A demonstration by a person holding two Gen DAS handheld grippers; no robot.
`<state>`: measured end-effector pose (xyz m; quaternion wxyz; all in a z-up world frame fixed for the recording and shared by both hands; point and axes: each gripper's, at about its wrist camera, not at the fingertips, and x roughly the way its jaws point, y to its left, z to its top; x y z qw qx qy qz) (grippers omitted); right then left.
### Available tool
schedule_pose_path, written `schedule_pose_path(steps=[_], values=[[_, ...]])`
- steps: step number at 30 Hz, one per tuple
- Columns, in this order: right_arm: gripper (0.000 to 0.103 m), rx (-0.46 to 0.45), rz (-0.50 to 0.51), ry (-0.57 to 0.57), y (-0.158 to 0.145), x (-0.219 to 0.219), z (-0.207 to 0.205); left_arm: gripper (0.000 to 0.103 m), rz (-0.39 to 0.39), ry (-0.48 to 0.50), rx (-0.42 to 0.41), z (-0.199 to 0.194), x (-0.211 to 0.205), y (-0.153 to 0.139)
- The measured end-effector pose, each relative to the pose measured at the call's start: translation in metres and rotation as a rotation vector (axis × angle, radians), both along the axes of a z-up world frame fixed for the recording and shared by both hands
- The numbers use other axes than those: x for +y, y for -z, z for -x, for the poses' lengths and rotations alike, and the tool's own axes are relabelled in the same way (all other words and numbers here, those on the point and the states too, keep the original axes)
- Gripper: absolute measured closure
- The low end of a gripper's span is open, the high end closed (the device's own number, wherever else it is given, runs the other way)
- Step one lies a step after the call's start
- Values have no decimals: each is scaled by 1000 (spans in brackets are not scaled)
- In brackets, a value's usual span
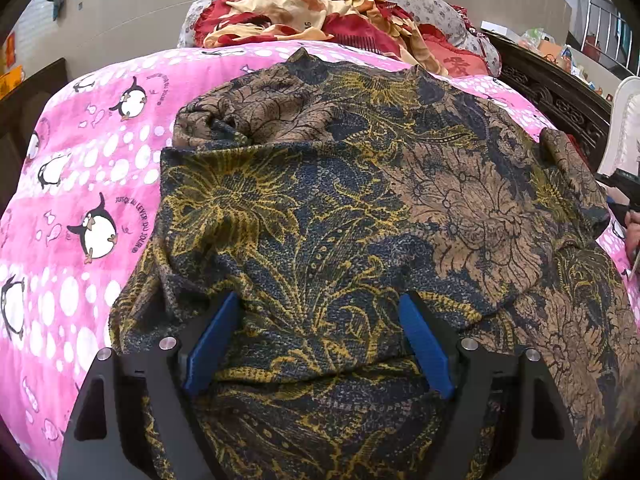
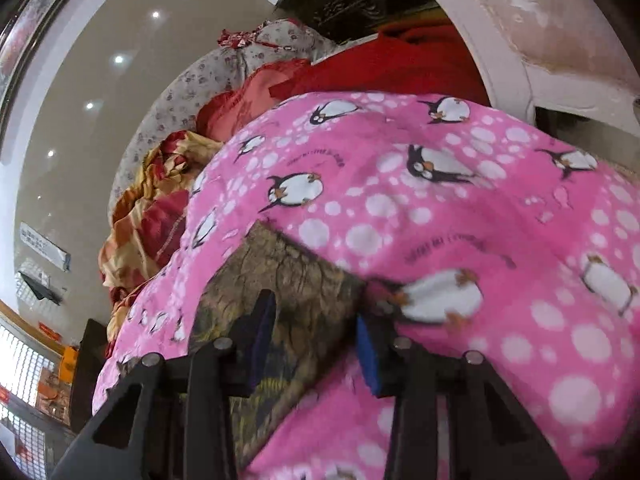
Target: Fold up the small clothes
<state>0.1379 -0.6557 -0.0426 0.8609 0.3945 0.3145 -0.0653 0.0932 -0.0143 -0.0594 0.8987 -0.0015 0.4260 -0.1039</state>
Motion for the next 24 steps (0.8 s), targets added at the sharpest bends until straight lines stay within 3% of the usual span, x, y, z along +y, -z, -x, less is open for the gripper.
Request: schedule_pose_path(steps=[3, 4, 5, 11, 17, 20, 24], values=[[73, -3, 23, 12, 2, 3, -10, 39, 0, 0, 0, 0, 0, 0], [90, 0, 43, 9, 0, 6, -12, 39, 1, 0, 0, 0, 0, 0], [98, -6, 44, 2, -2, 8, -12, 39, 1, 0, 0, 0, 0, 0], [98, -70, 157, 62, -48, 10, 15, 39, 2, 0, 0, 0, 0, 0], [98, -136, 326, 299, -127, -5, 62, 39, 2, 0, 0, 0, 0, 0], [98, -176, 374, 221, -151, 27, 55, 39, 4, 0, 0, 0, 1, 0], [98, -237, 411, 8, -168, 100, 25, 39, 5, 0, -1, 0, 1, 0]])
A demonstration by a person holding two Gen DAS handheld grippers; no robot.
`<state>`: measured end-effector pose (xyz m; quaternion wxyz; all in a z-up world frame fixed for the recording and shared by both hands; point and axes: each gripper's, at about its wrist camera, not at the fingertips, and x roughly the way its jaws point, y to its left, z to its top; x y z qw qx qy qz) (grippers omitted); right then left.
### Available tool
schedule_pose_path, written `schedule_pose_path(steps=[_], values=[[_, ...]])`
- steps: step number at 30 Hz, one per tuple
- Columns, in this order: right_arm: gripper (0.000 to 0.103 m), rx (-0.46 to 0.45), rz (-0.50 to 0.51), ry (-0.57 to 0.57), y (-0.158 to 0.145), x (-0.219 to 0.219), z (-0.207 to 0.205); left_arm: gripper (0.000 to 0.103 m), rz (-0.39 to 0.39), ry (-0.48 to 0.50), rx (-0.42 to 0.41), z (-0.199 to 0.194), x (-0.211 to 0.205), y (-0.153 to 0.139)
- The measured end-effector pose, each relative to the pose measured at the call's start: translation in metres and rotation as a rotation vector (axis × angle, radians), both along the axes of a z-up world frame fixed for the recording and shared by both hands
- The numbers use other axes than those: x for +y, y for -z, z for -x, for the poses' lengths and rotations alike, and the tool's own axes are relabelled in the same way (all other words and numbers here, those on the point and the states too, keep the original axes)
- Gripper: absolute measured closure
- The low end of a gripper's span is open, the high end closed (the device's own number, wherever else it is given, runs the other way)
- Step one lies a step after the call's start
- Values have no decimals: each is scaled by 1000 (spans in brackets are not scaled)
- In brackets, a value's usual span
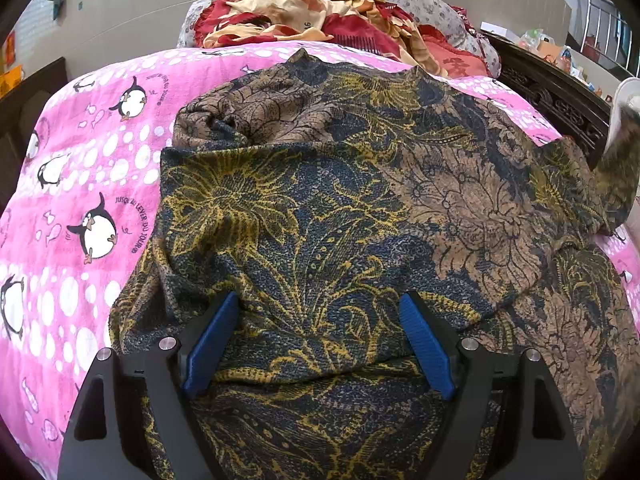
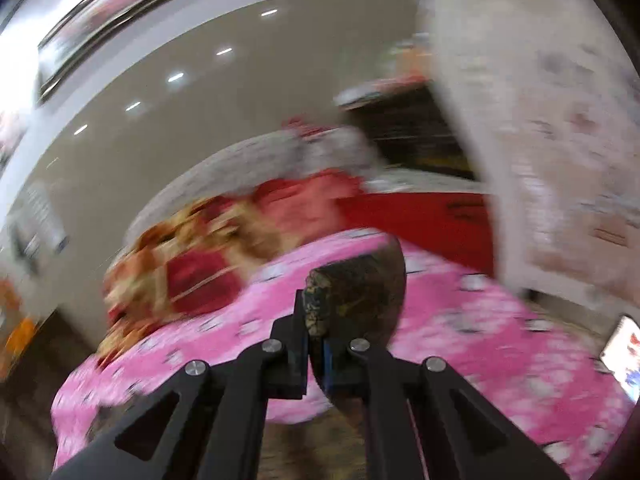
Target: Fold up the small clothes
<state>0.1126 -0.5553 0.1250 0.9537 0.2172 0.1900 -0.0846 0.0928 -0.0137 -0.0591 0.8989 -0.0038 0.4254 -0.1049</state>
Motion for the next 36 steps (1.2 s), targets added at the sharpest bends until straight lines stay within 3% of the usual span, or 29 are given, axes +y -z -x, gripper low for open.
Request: schedule_pose_path(steps=[4, 10, 14, 19, 22, 28, 31, 36], values=[[98, 1, 1, -204, 0, 81, -29, 39, 3, 1, -1, 0, 0, 0], [98, 36, -29, -389, 24, 177, -52, 39, 1, 2, -2, 1, 0, -1], [98, 111, -22, -573, 64, 260, -50, 40, 24, 5, -11, 5, 5, -7], [98, 318, 91, -720, 145, 335, -35, 41, 61, 3, -61, 13, 9, -31], [97, 374, 161, -750, 174, 349, -20, 41, 99, 31, -87, 14, 6, -51], [97, 339, 169, -738, 170, 349, -11, 41, 227, 47, -29, 4, 1, -57], [97, 315, 219, -749, 166, 357, -6, 41, 295, 29, 23, 0, 7, -50], [97, 290, 353, -732, 156, 372, 0, 41, 329, -13, 40, -2, 18, -47]])
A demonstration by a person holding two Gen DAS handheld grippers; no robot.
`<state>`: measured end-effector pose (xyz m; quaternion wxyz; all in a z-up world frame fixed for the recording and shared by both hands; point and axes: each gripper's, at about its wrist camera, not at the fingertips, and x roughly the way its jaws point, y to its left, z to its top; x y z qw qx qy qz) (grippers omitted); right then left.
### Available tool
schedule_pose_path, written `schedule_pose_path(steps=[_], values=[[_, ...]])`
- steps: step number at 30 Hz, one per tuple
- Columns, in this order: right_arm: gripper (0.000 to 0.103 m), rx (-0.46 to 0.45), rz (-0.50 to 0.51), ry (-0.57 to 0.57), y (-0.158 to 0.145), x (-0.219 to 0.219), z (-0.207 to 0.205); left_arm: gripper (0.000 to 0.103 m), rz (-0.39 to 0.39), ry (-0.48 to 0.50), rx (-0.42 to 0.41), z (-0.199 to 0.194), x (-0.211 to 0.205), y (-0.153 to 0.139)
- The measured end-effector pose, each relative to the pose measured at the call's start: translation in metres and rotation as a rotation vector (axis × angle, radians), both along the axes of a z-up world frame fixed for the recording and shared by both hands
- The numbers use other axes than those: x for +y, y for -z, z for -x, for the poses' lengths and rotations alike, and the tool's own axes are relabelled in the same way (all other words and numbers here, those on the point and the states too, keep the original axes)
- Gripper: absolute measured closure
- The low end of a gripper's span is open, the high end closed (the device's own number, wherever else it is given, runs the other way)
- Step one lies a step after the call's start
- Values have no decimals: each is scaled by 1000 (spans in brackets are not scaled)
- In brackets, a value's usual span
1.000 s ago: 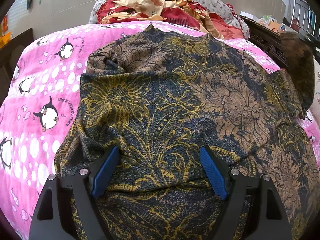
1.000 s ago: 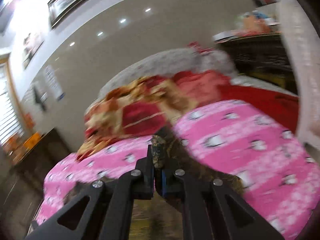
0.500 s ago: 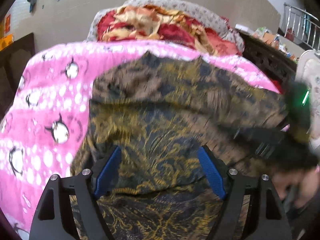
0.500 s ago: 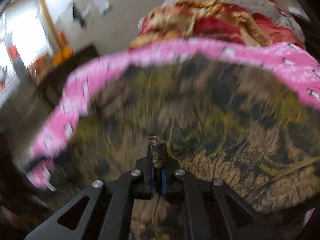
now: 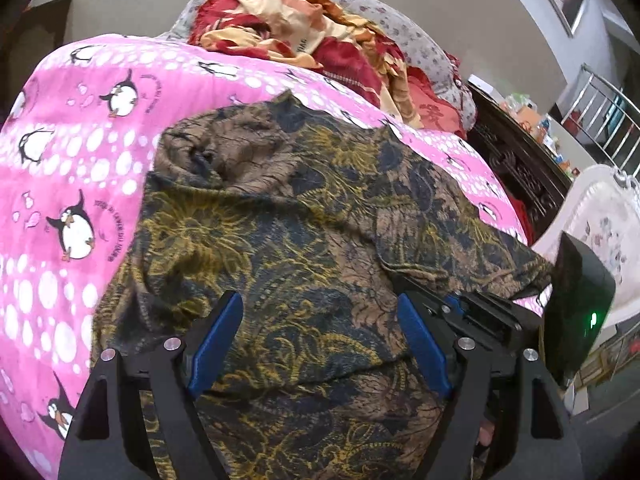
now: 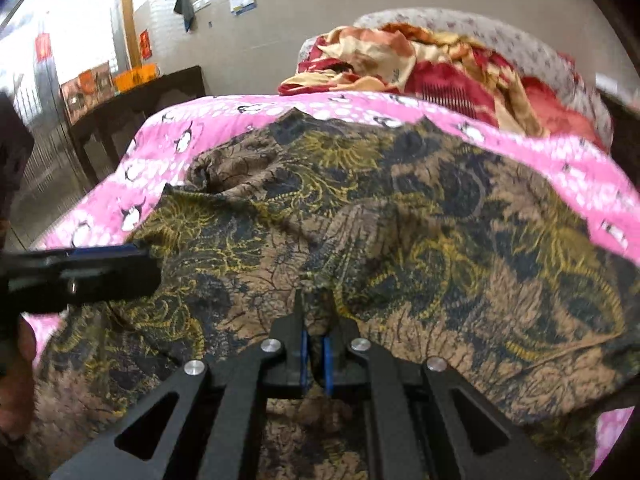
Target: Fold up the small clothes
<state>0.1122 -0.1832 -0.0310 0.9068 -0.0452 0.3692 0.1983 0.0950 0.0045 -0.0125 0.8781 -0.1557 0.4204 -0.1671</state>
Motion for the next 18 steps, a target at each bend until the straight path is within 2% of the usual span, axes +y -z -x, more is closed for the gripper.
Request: schedule_pose_path(steps=[9, 12, 18], values=[[97, -97, 181, 9, -8, 23, 13, 41, 53, -26, 22, -6, 17, 0], [97, -97, 238, 13, -7, 29, 17, 41, 63, -30, 27, -7, 18, 1], [97, -83, 245, 2, -4, 29, 17, 41, 61, -28, 35, -8, 16, 4]])
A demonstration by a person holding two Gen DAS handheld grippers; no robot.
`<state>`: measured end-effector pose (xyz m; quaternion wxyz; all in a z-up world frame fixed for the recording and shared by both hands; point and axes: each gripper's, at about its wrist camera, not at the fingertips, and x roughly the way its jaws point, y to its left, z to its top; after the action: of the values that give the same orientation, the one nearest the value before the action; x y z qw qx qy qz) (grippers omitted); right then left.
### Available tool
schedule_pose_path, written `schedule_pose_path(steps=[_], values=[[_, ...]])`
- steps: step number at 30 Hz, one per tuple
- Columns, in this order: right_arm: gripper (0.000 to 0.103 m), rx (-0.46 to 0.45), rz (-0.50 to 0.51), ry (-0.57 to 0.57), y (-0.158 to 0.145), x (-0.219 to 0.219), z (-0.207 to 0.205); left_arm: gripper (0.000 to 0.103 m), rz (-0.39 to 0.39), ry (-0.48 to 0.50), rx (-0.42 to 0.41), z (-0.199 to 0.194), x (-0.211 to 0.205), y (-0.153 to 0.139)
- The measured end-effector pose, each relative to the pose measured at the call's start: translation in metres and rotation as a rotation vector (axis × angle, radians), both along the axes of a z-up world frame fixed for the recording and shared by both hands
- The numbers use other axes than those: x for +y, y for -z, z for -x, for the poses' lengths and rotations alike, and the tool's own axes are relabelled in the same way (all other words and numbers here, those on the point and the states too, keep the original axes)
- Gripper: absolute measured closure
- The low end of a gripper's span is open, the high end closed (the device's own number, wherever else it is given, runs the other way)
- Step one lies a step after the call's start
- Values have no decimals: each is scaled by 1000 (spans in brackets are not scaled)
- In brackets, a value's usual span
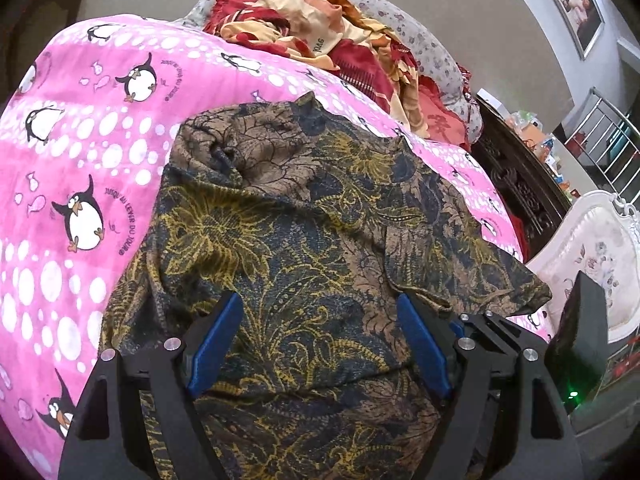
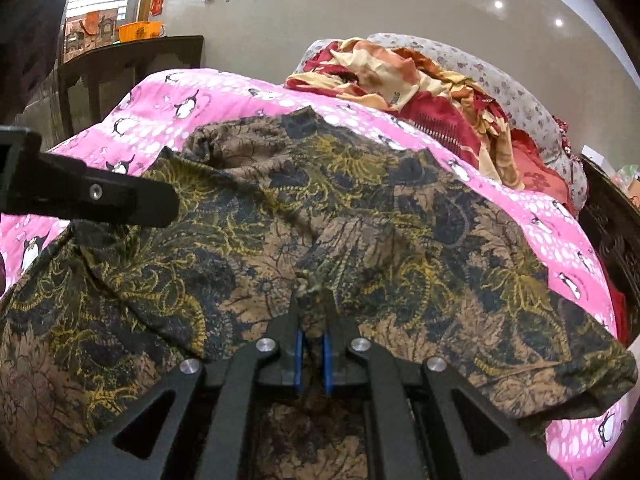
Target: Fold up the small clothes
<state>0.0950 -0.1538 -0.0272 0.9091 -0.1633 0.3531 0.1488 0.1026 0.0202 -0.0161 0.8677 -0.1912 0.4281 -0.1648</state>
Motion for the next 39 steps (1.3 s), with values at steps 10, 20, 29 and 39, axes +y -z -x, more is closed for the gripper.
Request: schedule_pose_path(steps=[10, 20, 29, 39], values=[[56, 41, 32, -16, 0, 3, 8, 41, -17, 1, -10, 1, 1, -4], [39, 139, -39, 102, 5, -84, 74, 41, 29, 170, 17, -3, -33, 14], [35, 188, -116, 278, 10, -115, 62, 41, 101, 296, 87, -46, -85, 30], [34, 190, -103, 273, 11, -112, 62, 73, 267, 267, 147, -76, -84, 46]])
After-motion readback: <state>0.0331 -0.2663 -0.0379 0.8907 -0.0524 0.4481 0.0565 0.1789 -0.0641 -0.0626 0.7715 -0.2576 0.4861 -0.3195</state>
